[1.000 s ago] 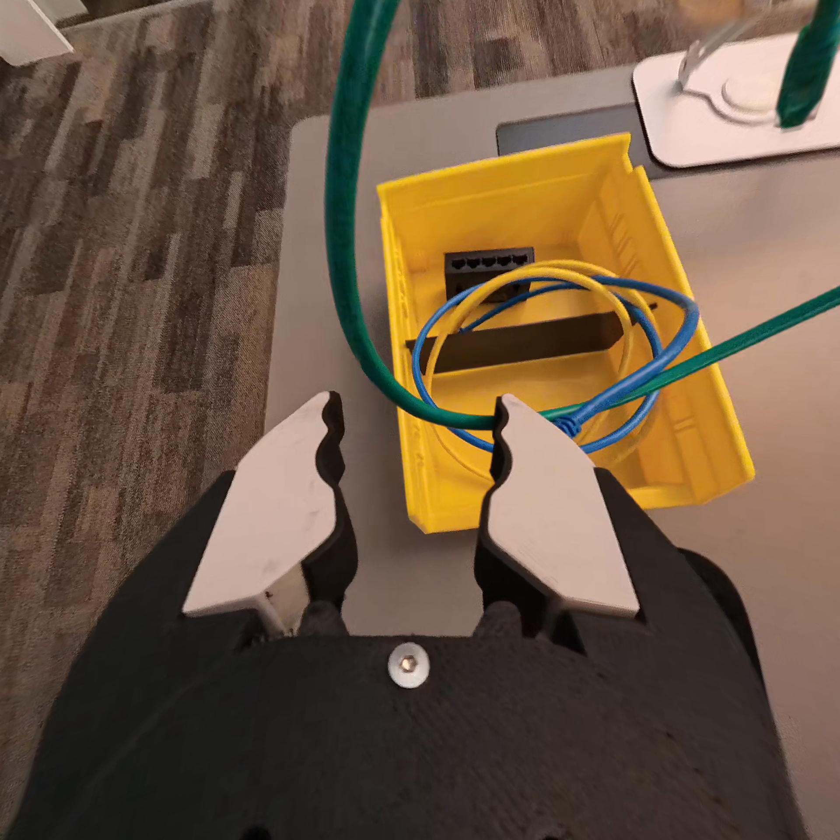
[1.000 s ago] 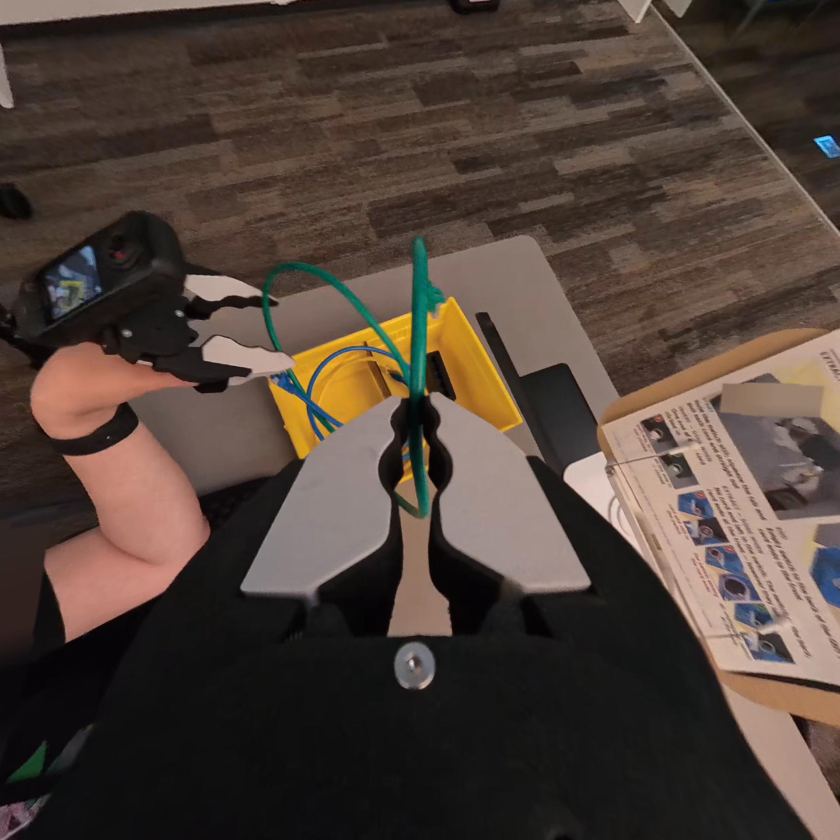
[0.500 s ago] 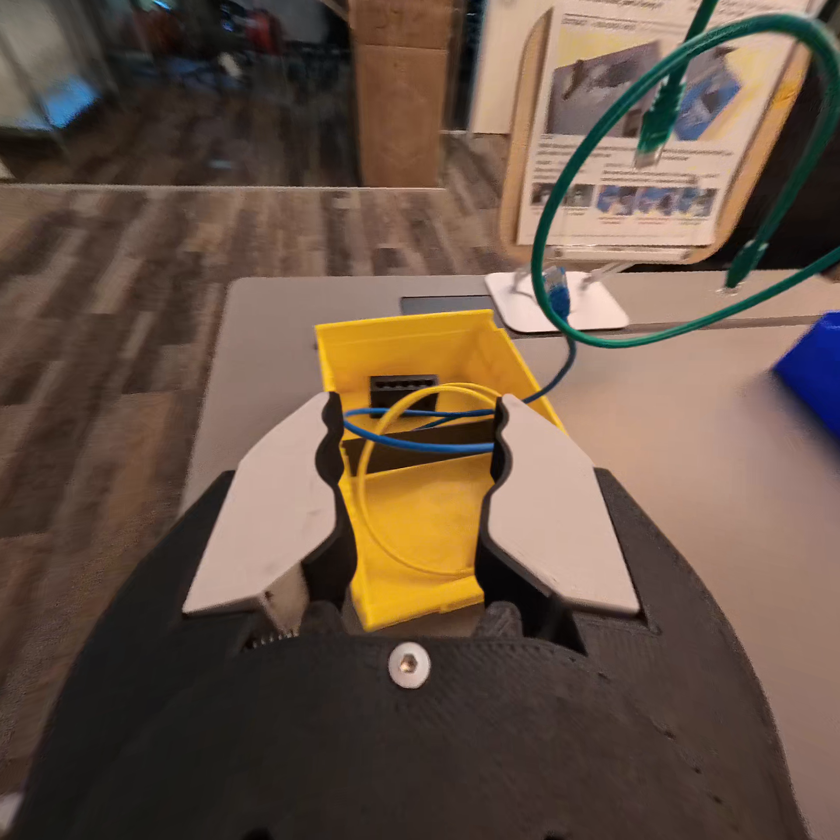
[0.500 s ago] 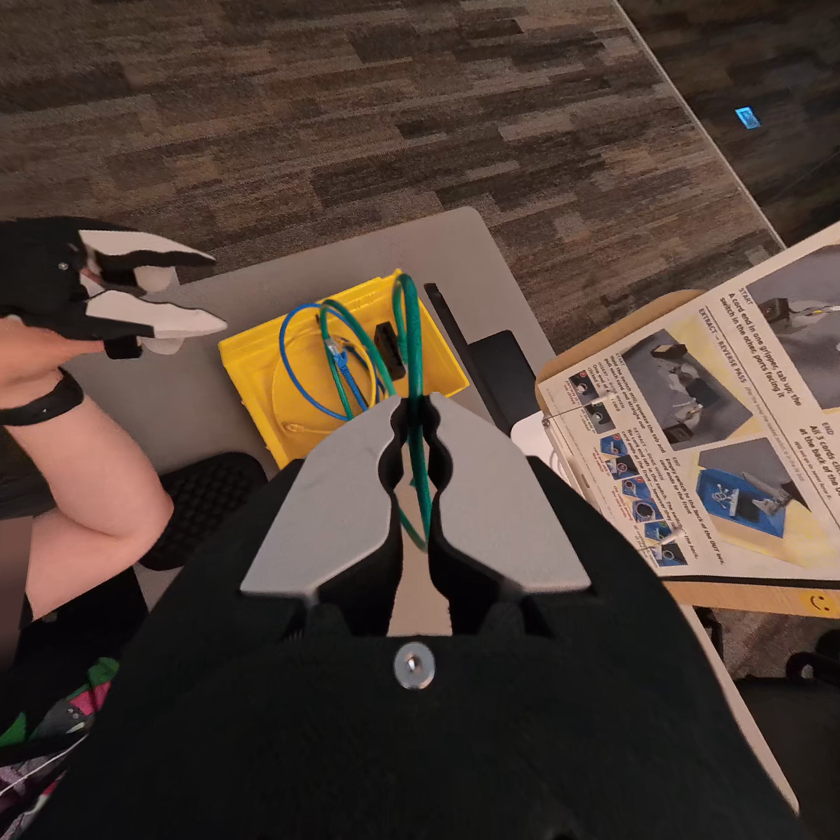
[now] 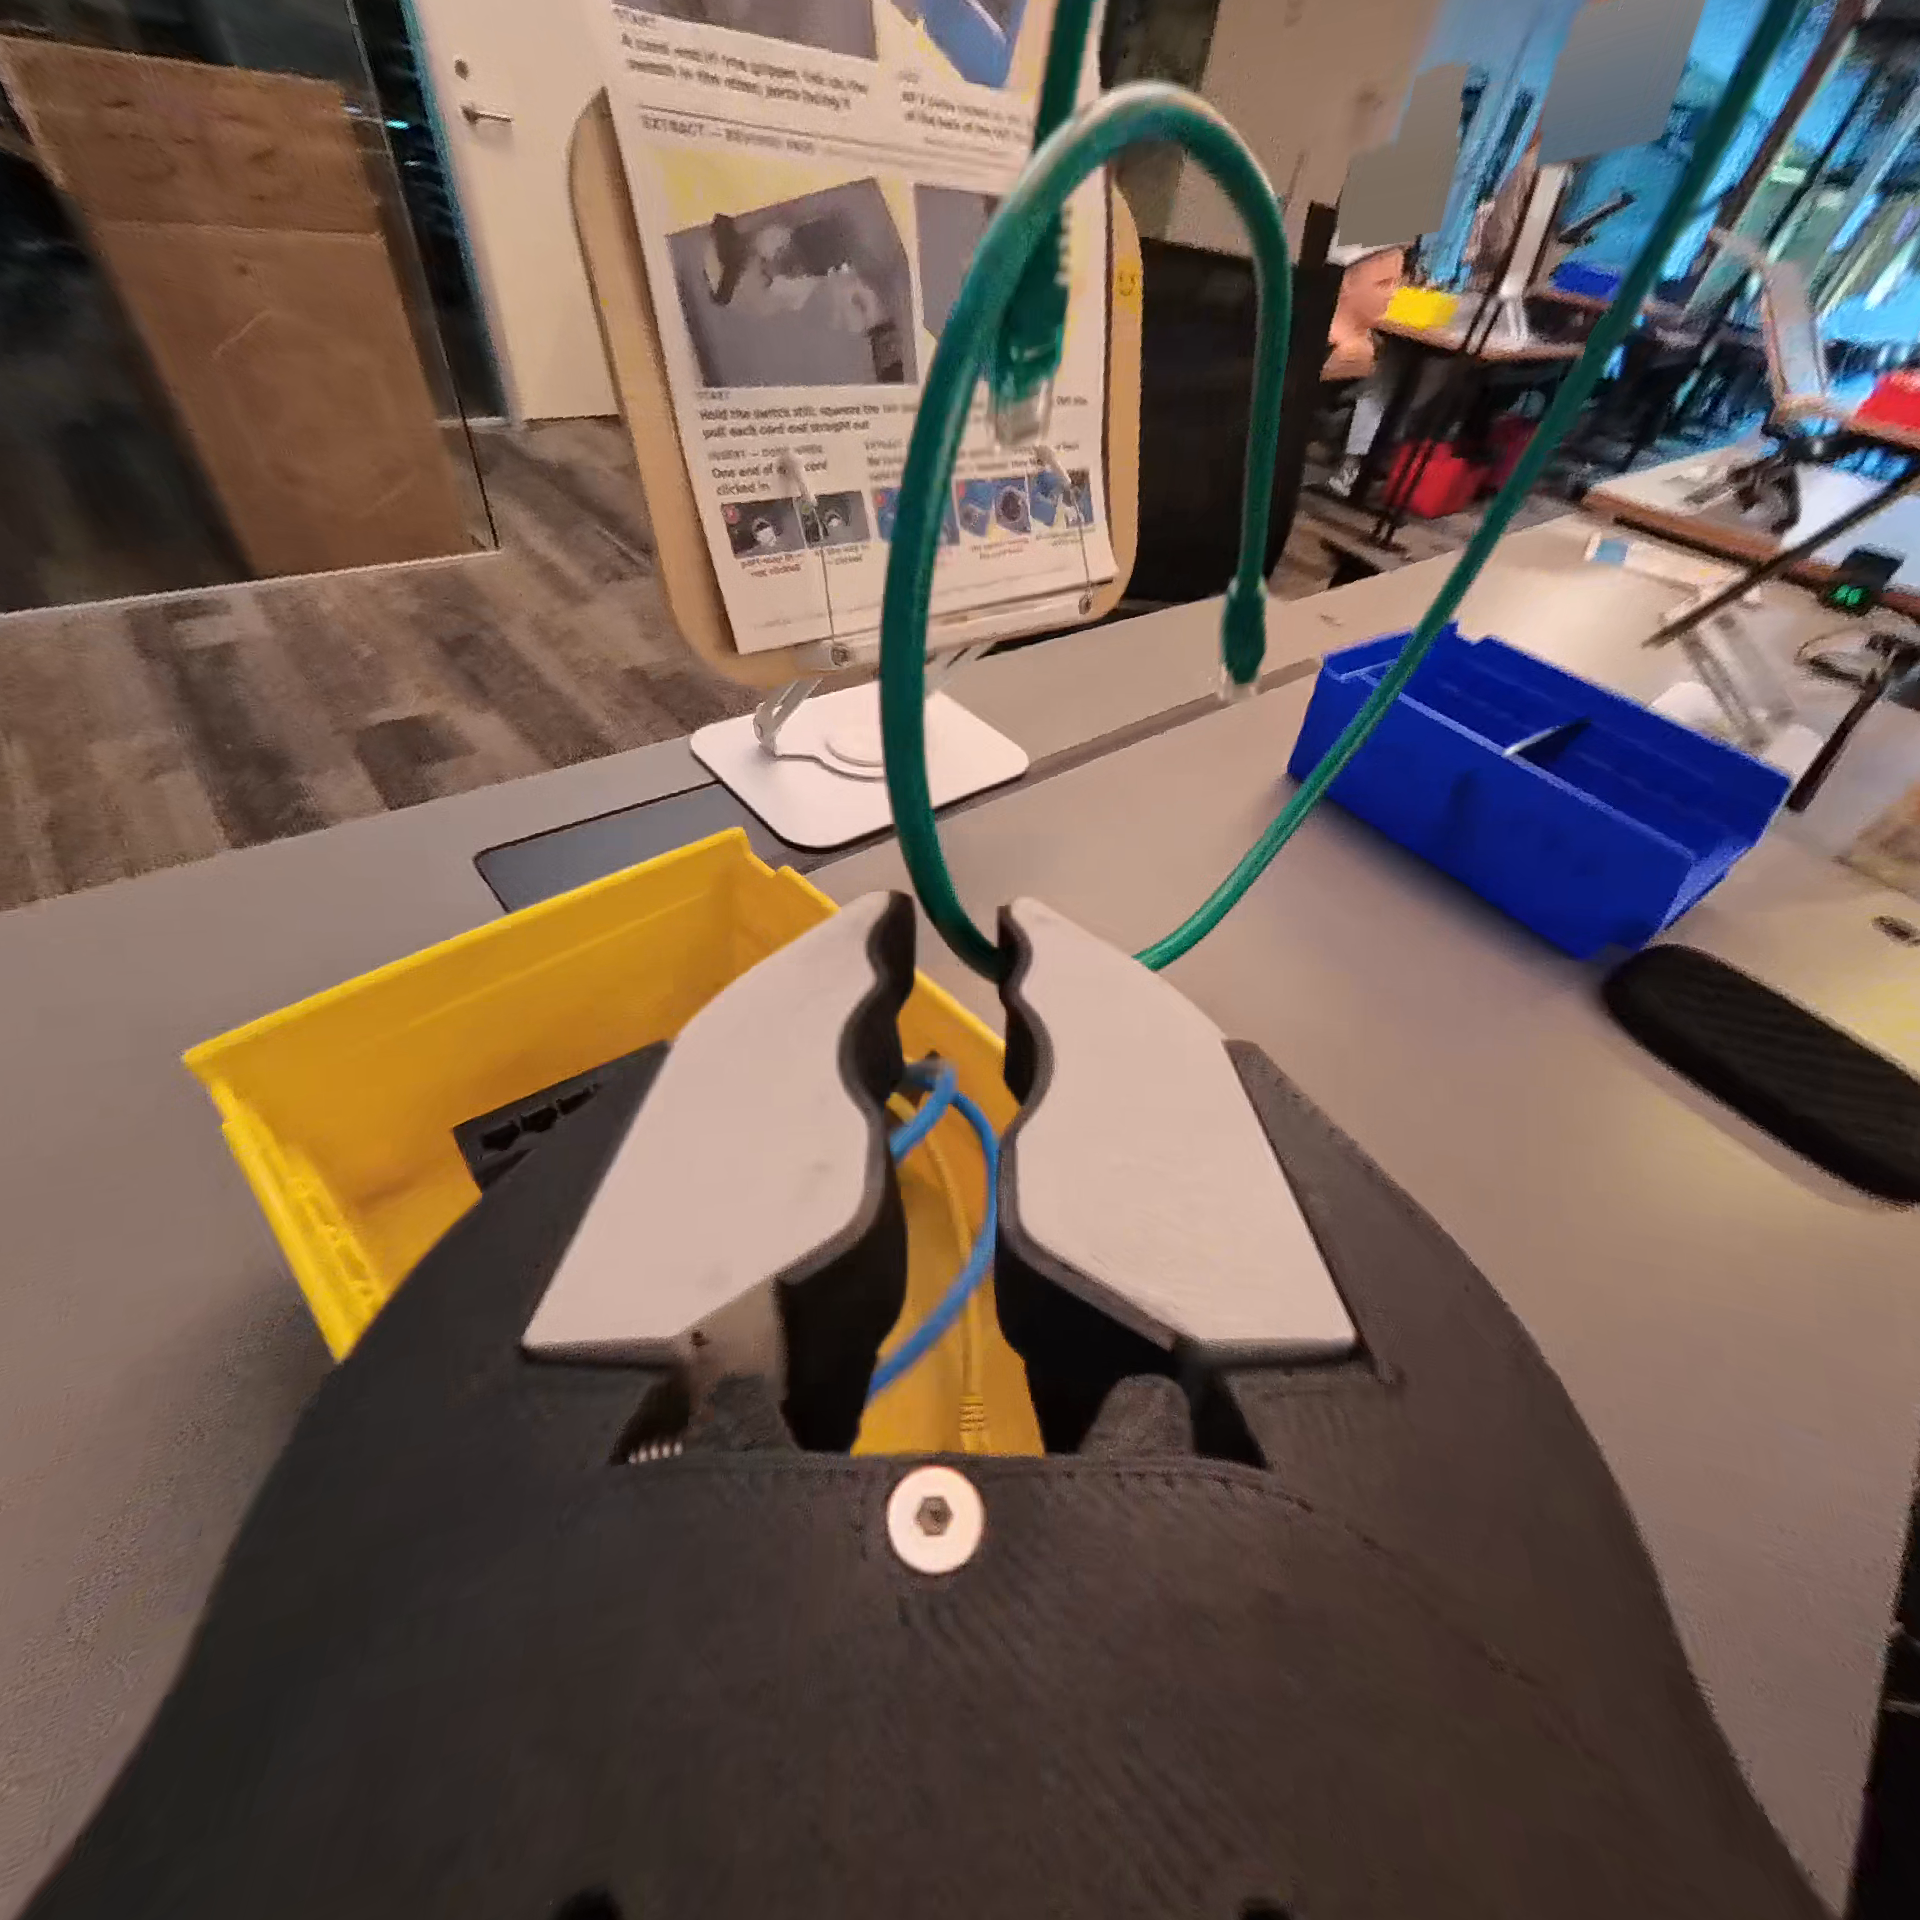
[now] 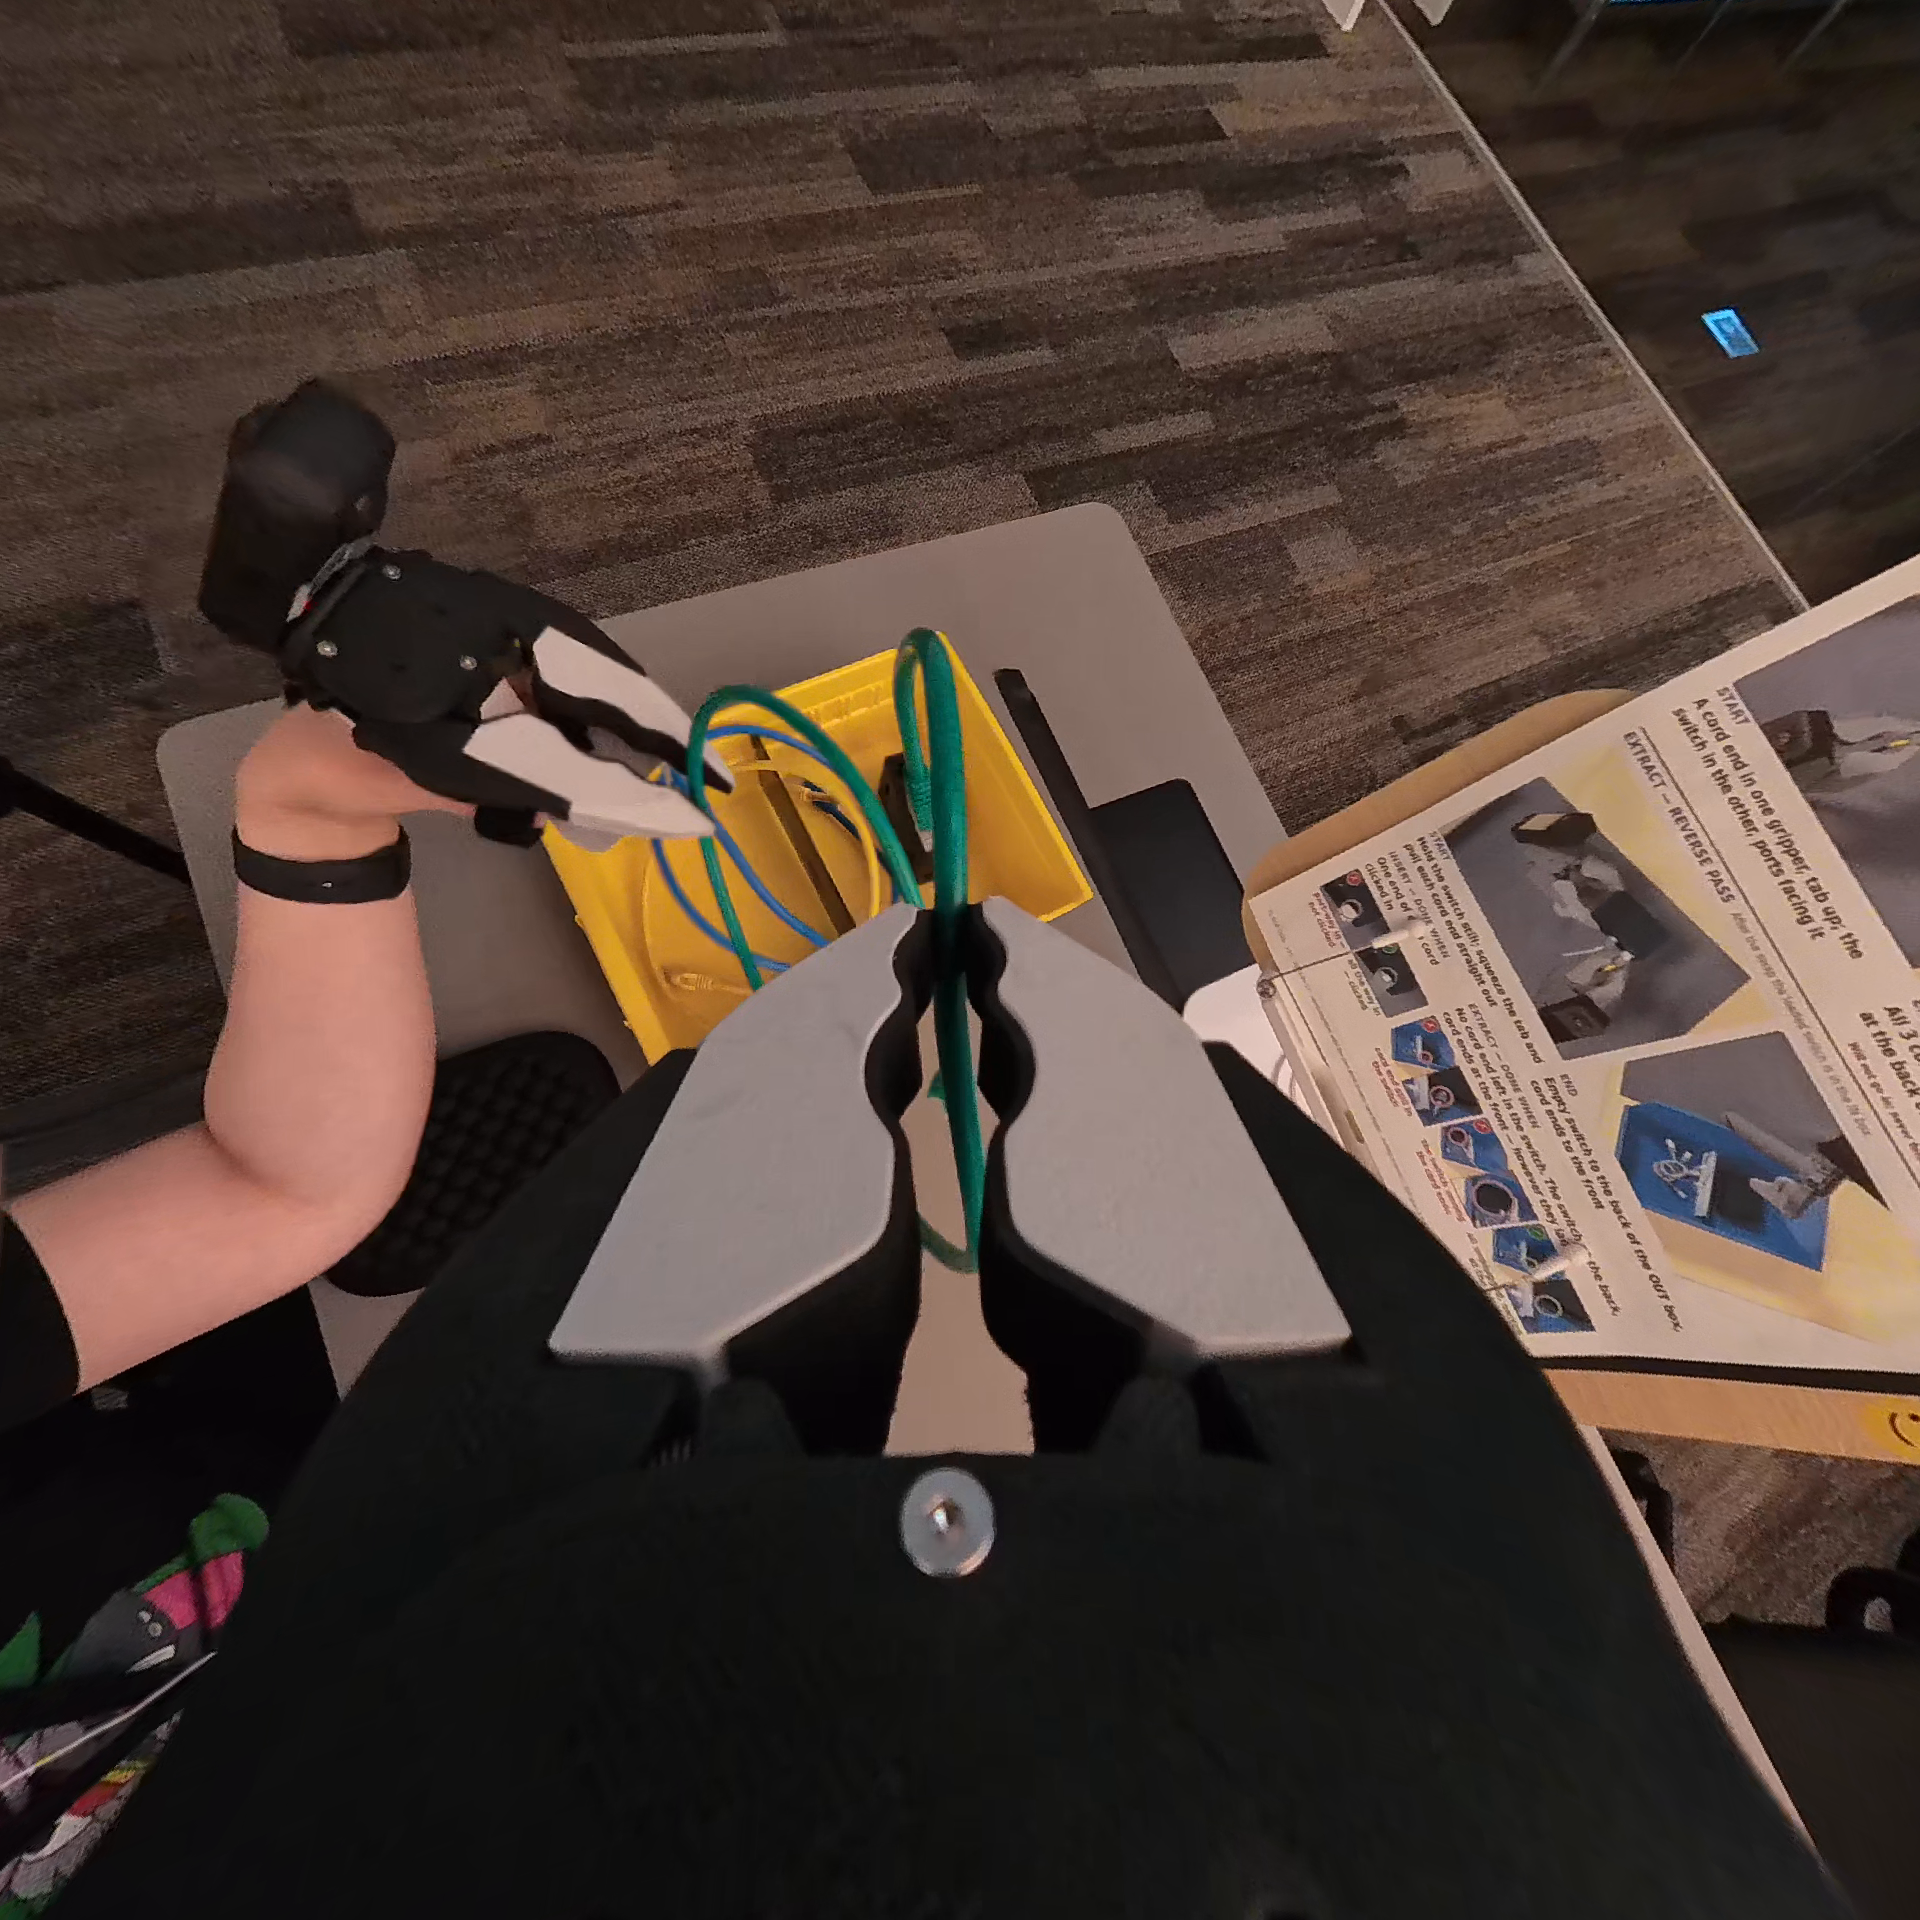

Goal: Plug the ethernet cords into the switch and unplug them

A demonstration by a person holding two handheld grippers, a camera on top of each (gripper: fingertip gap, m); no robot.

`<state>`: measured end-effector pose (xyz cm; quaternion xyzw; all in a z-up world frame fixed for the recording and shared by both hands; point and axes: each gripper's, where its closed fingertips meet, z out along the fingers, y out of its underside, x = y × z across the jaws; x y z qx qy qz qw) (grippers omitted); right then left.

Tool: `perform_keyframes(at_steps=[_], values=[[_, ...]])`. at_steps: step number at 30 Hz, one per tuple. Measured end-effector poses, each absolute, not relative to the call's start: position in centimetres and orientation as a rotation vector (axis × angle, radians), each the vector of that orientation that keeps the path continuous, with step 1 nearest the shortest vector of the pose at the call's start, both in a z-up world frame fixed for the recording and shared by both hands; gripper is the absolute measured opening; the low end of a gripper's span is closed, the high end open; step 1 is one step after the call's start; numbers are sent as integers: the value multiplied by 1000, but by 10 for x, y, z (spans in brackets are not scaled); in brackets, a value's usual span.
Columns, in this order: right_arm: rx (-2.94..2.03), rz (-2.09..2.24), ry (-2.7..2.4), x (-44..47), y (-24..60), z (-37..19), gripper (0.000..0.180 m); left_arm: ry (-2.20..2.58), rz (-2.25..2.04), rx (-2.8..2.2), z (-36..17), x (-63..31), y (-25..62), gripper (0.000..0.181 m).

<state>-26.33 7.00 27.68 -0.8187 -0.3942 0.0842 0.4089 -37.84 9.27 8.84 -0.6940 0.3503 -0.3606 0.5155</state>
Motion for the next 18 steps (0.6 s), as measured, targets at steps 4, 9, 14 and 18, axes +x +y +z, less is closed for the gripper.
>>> perform_keyframes(at_steps=[4,9,14,18], values=[[-2061,228,-1013,-267,66,270,7,762,-854,-1703,97,-392,86,7],[-2088,238,-1039,-251,53,254,7,824,-843,-1663,111,-392,60,5],[-2221,341,-1060,-198,19,198,7,1096,-777,-1679,104,-340,29,5],[-2402,448,-1071,-138,-15,121,7,1462,-625,-1693,72,-268,3,5]])
